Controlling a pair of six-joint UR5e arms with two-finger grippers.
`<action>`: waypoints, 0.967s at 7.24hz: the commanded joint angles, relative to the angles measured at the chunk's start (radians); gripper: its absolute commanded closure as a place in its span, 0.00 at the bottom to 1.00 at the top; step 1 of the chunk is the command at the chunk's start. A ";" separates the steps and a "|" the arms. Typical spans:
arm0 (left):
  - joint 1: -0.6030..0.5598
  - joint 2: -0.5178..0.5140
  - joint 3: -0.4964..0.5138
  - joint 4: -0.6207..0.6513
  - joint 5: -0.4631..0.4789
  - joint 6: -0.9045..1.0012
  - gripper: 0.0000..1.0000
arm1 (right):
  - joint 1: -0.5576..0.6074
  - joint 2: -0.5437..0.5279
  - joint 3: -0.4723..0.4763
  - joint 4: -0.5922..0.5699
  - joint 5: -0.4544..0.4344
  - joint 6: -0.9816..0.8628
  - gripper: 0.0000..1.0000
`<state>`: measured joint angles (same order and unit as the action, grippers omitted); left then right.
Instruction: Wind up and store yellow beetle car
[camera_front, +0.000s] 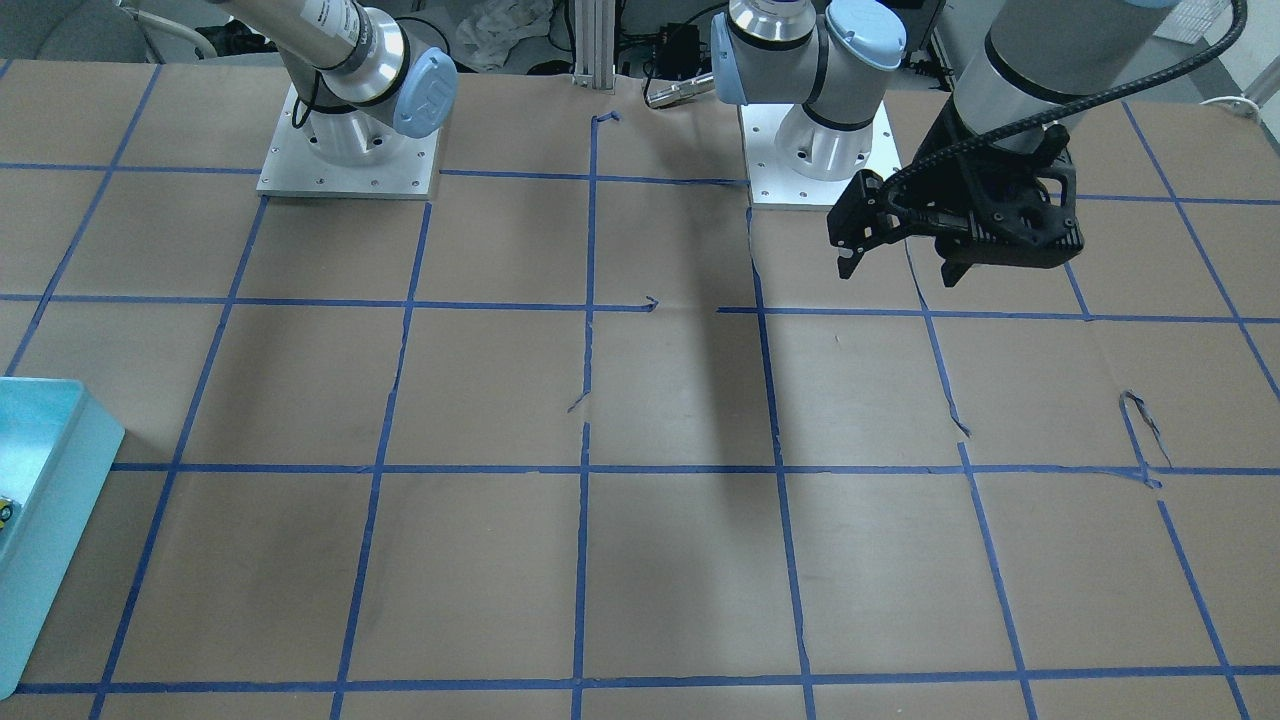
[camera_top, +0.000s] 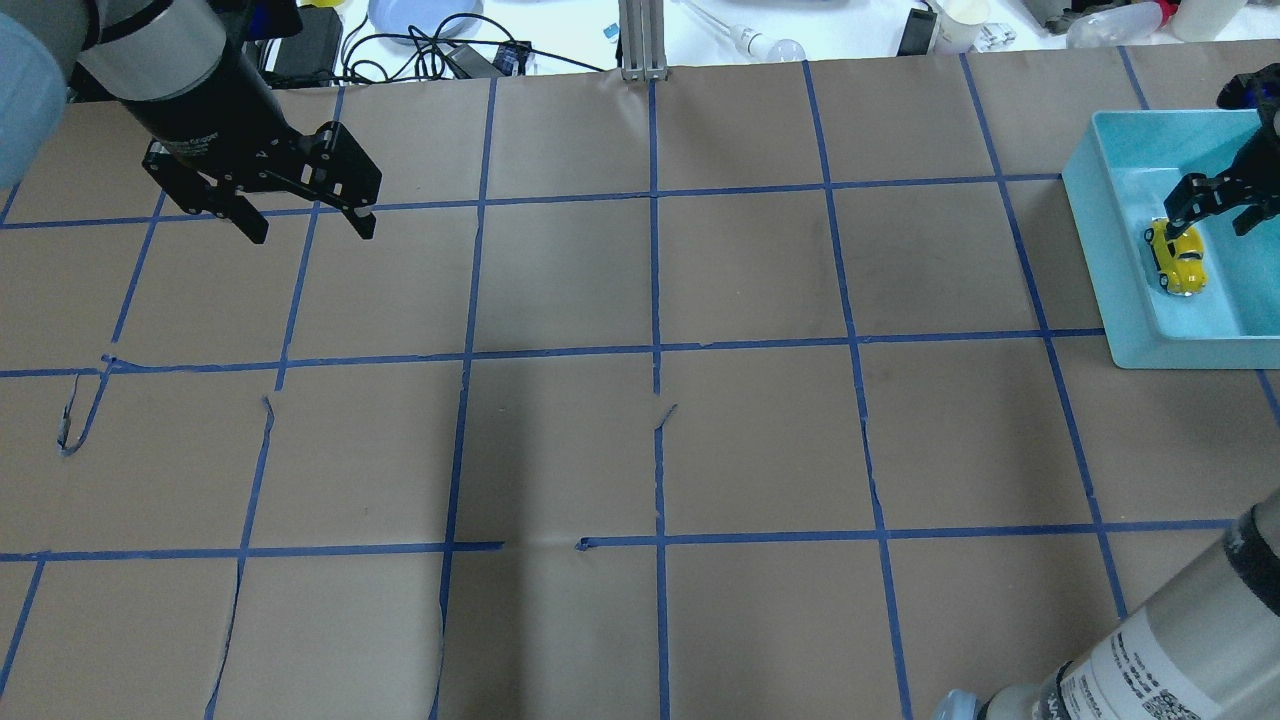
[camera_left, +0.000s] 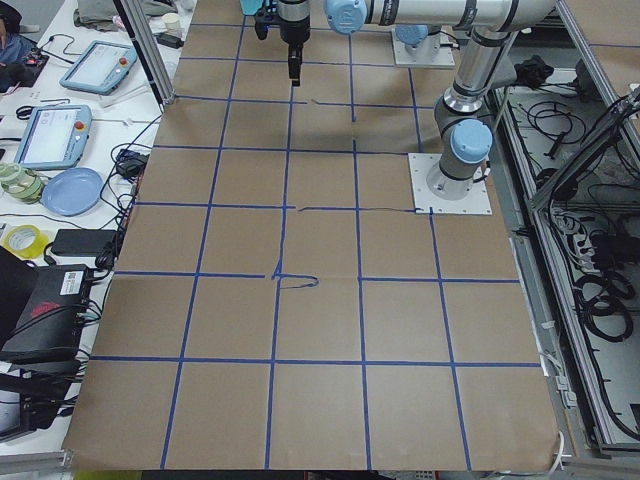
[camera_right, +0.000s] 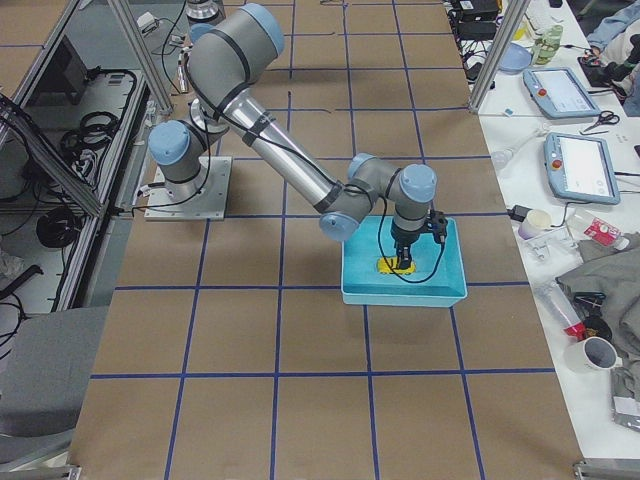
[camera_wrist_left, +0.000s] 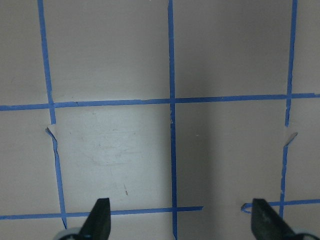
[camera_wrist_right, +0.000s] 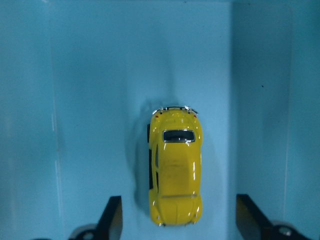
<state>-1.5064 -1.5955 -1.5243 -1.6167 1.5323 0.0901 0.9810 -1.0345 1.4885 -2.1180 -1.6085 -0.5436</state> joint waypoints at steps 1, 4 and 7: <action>0.000 0.003 -0.016 0.000 0.000 0.000 0.00 | 0.054 -0.161 -0.004 0.164 0.015 0.002 0.00; 0.000 0.006 -0.014 0.001 0.002 -0.001 0.00 | 0.343 -0.362 -0.007 0.526 0.129 0.285 0.00; 0.002 0.005 -0.014 0.008 0.000 -0.003 0.00 | 0.566 -0.450 -0.002 0.521 0.121 0.512 0.00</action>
<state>-1.5062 -1.5906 -1.5367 -1.6096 1.5326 0.0877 1.4651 -1.4462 1.4850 -1.6019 -1.4662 -0.1088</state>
